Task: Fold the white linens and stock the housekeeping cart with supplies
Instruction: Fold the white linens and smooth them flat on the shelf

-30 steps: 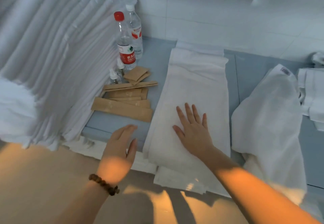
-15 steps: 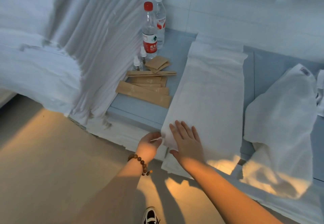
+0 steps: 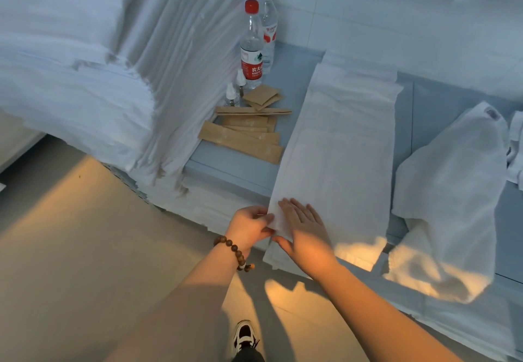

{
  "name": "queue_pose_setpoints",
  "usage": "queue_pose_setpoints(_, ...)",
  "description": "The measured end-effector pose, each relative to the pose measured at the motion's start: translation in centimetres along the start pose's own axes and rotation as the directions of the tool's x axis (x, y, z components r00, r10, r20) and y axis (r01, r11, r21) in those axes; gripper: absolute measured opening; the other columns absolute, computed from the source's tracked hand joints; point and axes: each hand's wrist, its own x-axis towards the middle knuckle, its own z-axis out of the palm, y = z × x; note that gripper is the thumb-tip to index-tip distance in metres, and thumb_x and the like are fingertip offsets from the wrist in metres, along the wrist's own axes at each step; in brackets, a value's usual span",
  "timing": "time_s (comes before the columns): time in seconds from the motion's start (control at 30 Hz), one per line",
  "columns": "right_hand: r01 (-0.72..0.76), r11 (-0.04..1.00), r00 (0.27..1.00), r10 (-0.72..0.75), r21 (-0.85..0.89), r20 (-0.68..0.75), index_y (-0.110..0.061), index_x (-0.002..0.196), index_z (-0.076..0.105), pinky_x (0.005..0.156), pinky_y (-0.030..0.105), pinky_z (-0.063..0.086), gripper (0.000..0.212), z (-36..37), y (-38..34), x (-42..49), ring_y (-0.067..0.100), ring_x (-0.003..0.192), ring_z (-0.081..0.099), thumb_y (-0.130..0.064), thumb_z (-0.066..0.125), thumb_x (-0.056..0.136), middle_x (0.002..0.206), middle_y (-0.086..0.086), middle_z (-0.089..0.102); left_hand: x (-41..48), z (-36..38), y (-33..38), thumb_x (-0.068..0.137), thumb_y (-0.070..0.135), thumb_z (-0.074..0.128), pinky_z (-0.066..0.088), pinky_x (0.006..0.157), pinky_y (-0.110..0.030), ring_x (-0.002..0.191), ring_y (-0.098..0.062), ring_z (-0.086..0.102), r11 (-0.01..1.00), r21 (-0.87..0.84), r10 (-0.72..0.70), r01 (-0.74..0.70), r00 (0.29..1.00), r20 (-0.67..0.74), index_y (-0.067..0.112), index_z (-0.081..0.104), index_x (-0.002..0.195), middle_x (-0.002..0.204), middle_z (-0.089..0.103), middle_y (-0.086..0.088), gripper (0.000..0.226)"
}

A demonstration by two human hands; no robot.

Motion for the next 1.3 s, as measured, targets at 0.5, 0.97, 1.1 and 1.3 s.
queue_pose_setpoints(0.5, -0.189, 0.884, 0.872, 0.351, 0.427, -0.342, -0.012, 0.097, 0.067, 0.059, 0.034, 0.048, 0.009, -4.8, -2.8, -2.1, 0.027, 0.061, 0.061, -0.015, 0.061, 0.092, 0.067, 0.008, 0.066, -3.6, 2.1, 1.7, 0.09, -0.001, 0.057, 0.059, 0.073, -0.03, 0.071, -0.018, 0.069, 0.997, 0.079, 0.003, -0.011, 0.995, 0.101, 0.002, 0.062, 0.107, 0.08, 0.069, -0.016, 0.018)
queue_pose_setpoints(0.97, -0.04, 0.881, 0.95, 0.18, 0.471, -0.254, -0.012, 0.103, 0.064, 0.073, 0.032, 0.052, 0.013, -6.6, -3.2, -5.8, 0.018, 0.082, 0.066, -0.009, 0.06, 0.091, 0.091, 0.002, 0.071, -6.3, 3.8, 3.2, 0.09, 0.015, 0.066, 0.057, 0.065, -0.03, 0.08, -0.025, 0.072, 0.979, -0.174, -0.082, 0.106, 0.987, 0.141, -0.004, 0.066, 0.09, 0.082, 0.073, -0.017, 0.018)
queue_pose_setpoints(1.1, -0.026, 0.881, 0.955, 0.161, 0.473, -0.248, -0.009, 0.103, 0.065, 0.076, 0.036, 0.051, 0.013, -7.0, -3.1, -6.5, 0.021, 0.085, 0.066, -0.01, 0.059, 0.092, 0.094, 0.004, 0.071, -6.8, 4.5, 3.3, 0.099, 0.021, 0.052, 0.058, 0.066, -0.036, 0.082, -0.025, 0.072, 0.969, -0.16, -0.169, 0.189, 0.977, 0.13, 0.0, 0.066, 0.1, 0.089, 0.073, -0.016, 0.025)
queue_pose_setpoints(1.3, -0.029, 0.888, 0.963, 0.148, 0.458, -0.226, -0.008, 0.099, 0.067, 0.076, 0.034, 0.049, 0.013, -7.3, -3.2, -7.5, 0.019, 0.084, 0.062, -0.008, 0.057, 0.092, 0.09, 0.005, 0.068, -7.8, 4.6, 2.3, 0.094, 0.017, 0.06, 0.056, 0.066, -0.033, 0.083, -0.023, 0.068, 0.969, -0.088, -0.219, 0.229, 0.97, 0.109, -0.002, 0.063, 0.109, 0.094, 0.068, -0.015, 0.025)
